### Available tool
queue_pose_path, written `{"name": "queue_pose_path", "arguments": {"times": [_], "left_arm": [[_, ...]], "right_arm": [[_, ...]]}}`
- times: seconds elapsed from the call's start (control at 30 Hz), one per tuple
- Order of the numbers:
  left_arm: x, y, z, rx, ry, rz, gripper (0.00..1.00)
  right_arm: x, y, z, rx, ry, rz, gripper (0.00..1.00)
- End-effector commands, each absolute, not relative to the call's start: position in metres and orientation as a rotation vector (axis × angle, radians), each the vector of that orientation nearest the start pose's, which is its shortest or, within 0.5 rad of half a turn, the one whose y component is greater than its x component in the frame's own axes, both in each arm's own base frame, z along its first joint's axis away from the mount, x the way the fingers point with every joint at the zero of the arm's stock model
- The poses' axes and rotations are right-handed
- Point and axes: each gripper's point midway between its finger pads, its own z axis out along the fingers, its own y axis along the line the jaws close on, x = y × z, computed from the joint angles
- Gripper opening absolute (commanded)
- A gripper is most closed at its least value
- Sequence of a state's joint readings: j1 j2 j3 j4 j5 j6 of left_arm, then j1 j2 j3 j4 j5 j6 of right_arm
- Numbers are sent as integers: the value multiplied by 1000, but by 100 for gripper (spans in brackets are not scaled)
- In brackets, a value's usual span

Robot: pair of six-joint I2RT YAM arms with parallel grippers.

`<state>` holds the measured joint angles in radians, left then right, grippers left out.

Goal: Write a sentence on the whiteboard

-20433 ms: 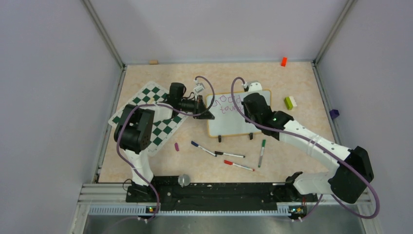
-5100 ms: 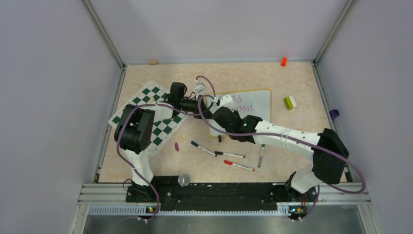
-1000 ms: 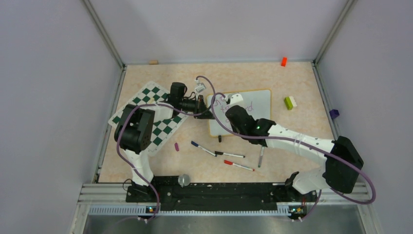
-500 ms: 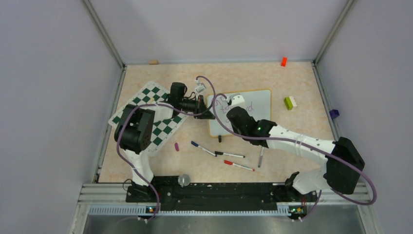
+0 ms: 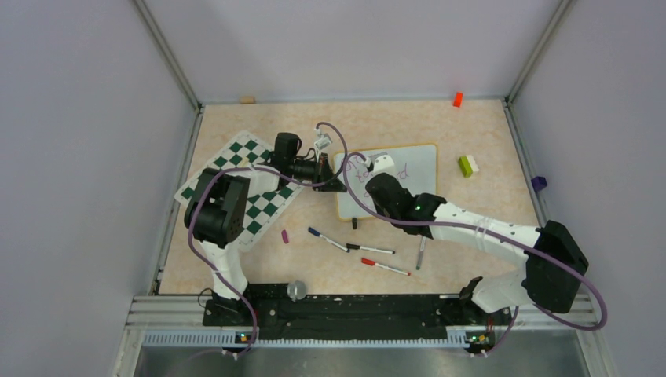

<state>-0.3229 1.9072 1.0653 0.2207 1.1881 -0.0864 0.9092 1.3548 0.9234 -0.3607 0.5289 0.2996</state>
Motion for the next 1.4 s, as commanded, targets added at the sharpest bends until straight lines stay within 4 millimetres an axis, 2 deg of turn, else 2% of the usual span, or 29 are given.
{"name": "queue_pose_path", "arguments": {"times": [0.0,0.27,0.5,1.0,1.2,1.37], "left_arm": [[333,-285,90,930,1929,-1452,0],[333,-285,90,931,1928,-1454,0],[334,-285,90,930,1928,-1451,0],[333,-285,90,931,1928,-1453,0],[333,-285,89,929,1931,-1454,0],[333,-285,89,929,1930,-1453,0]], "right_arm": [[286,224,144,-387,2159,6,0],[296,227,158,-377,2125,-16,0],[300,219,160,-347,2127,-46,0],[291,207,170,-320,2112,-22,0],[276,218,176,-330,2125,134,0],[270,217,169,-330,2136,156,0]]}}
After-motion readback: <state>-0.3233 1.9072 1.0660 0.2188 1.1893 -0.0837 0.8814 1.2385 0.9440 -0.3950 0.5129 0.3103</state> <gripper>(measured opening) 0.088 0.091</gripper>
